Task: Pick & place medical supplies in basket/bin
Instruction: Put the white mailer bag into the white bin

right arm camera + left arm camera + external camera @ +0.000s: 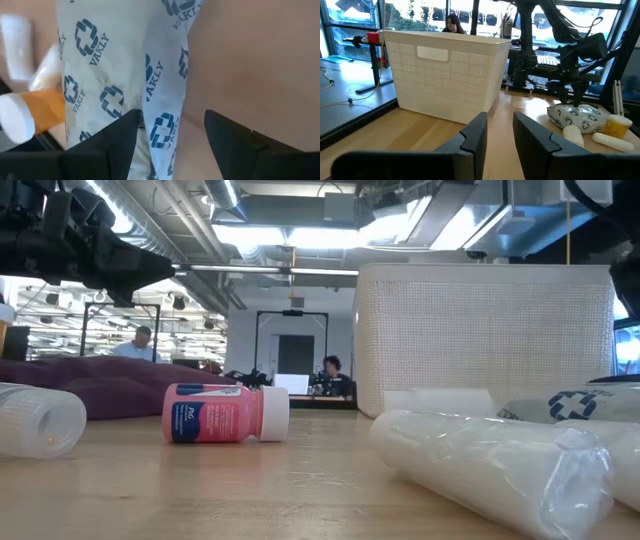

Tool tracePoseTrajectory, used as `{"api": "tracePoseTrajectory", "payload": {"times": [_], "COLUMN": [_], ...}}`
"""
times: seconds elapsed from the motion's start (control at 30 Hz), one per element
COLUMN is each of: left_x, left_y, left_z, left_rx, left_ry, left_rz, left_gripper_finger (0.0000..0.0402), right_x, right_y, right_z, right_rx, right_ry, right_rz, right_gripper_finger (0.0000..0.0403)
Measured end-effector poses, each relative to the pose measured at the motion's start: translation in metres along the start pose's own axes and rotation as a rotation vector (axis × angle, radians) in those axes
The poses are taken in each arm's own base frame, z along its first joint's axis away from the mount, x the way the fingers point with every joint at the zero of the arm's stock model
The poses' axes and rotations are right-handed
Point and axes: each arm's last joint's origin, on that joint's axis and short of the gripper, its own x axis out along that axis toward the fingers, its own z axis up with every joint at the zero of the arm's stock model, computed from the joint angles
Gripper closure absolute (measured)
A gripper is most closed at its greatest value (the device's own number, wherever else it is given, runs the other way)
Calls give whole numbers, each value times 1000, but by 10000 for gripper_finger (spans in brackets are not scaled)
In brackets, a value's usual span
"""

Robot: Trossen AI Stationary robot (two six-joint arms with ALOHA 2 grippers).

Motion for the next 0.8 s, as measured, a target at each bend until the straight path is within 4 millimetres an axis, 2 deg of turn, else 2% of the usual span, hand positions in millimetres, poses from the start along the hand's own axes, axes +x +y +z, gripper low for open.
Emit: {"api": "tracePoseTrajectory", "payload": {"times": [0.23, 0.37, 0.5, 0.73, 0.8], "left_x": [0, 0, 0, 0, 0], "left_y": [0, 0, 0, 0, 0], "left_z": [0, 0, 0, 0, 0], "left_rx": [0, 0, 0, 0, 0], "left_ry": [0, 0, 0, 0, 0], "left_rz": [0, 0, 0, 1, 1], "left_gripper_finger": [313, 313, 313, 313, 313], "right_x": [12, 14, 13, 13, 13], "right_y": [1, 2, 3, 5, 5], "right_z": [-2, -2, -2, -2, -2], "right_rx": [-11, -19, -53, -147, -170], "right_ry": [-30, -34, -30, -30, -36], "right_rz": [-10, -12, 5, 26, 27], "right_gripper_finger": [173, 199, 250, 374, 391]}}
